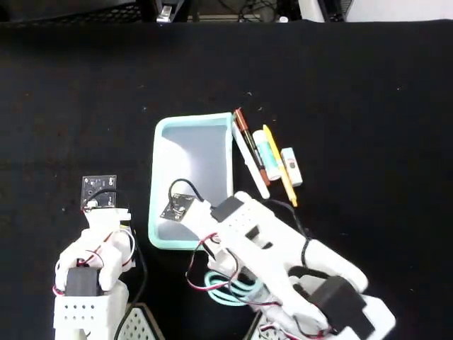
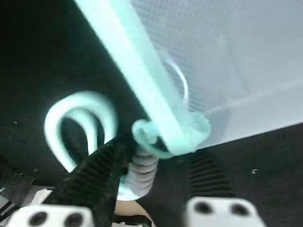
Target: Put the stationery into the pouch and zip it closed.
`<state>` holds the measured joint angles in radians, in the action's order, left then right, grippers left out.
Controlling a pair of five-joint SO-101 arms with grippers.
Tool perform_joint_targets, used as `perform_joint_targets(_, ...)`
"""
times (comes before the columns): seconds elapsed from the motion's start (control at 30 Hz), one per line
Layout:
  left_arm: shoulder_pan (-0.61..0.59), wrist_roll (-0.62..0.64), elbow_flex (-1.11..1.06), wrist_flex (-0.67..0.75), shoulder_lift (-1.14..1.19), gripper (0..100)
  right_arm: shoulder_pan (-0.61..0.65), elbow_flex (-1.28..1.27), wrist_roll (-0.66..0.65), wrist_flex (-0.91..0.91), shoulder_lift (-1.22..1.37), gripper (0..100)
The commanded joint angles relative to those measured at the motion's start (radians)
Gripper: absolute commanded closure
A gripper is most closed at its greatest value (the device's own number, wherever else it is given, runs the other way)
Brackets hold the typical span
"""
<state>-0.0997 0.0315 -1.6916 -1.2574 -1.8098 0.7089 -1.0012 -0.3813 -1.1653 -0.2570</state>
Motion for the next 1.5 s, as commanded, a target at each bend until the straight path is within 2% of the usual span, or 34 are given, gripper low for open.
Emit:
perform_joint_targets(0.0,0.004,-0.009,-0.007,0.012,-0.008,95,0.009,0.022,-0.008,0.066,0.048,99.0)
perform_joint_targets(0.13,0.004,-0.009,-0.007,0.012,-0.008,95,-0.032,0.082,0.009,0.135,0.085,98.7)
perform_joint_targets(0.27,0.004,-0.009,-0.007,0.012,-0.008,95,-0.164,0.209,0.092,0.203,0.093,98.5)
perform_joint_targets(0.4,0.004,-0.009,-0.007,0.012,-0.008,95,-0.236,0.274,0.095,0.233,0.096,98.5)
perform_joint_targets(0.63,0.004,-0.009,-0.007,0.012,-0.008,95,-0.195,0.236,0.094,0.175,0.087,98.2)
perform_joint_targets(0.8,0.004,-0.009,-0.007,0.012,-0.006,95,-0.140,0.163,0.094,0.181,0.038,81.6)
perform_joint_targets(1.03,0.004,-0.009,-0.007,0.012,-0.006,95,-0.066,0.013,0.101,0.180,-0.176,87.2)
perform_joint_targets(1.17,0.004,-0.009,-0.007,0.012,-0.006,95,-0.069,-0.079,0.100,0.195,-0.262,83.7)
perform_joint_targets(1.3,0.004,-0.009,-0.007,0.012,-0.006,95,-0.069,-0.160,0.101,0.299,-0.271,78.8)
perform_joint_targets(1.47,0.004,-0.009,-0.007,0.012,-0.006,95,-0.069,-0.170,0.101,0.351,-0.272,78.3)
